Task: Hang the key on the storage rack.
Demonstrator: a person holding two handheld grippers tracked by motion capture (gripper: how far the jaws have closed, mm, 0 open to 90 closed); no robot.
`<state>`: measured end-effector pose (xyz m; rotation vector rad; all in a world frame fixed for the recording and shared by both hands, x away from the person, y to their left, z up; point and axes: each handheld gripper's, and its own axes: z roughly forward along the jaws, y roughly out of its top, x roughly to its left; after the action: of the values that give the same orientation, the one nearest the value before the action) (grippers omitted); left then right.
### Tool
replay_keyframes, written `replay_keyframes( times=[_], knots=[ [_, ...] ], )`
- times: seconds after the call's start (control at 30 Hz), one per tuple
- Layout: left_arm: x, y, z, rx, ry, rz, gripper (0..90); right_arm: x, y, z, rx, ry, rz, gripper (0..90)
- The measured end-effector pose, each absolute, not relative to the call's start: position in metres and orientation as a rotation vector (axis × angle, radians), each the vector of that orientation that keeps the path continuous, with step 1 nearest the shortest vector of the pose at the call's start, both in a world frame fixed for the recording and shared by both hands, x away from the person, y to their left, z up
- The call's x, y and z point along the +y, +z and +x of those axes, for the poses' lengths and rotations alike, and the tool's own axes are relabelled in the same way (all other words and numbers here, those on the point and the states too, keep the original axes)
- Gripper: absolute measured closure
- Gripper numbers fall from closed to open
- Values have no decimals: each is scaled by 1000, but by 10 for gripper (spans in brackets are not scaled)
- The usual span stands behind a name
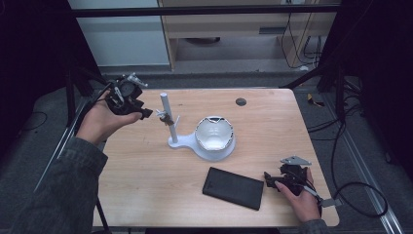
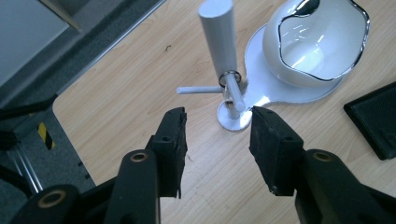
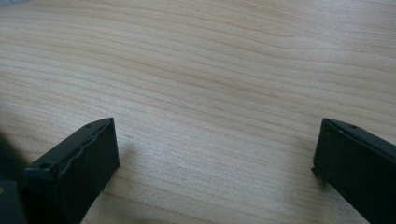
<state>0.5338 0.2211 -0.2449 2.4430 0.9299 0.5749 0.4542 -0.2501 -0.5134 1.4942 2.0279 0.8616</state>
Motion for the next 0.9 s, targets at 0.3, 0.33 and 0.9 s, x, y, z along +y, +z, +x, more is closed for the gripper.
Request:
replay_keyframes(
  times=[0.3, 0.33, 0.9],
  knots=[
    [219, -270, 499, 863, 637, 2426, 302, -250, -513, 454, 2028, 863, 1494, 4],
    [219, -273, 495, 857, 640, 2422, 317, -250, -513, 454, 2028, 864, 1495, 4],
    [180, -362, 444, 660, 506, 2363, 98, -250, -513, 454, 2029, 868, 1500, 4]
  ],
)
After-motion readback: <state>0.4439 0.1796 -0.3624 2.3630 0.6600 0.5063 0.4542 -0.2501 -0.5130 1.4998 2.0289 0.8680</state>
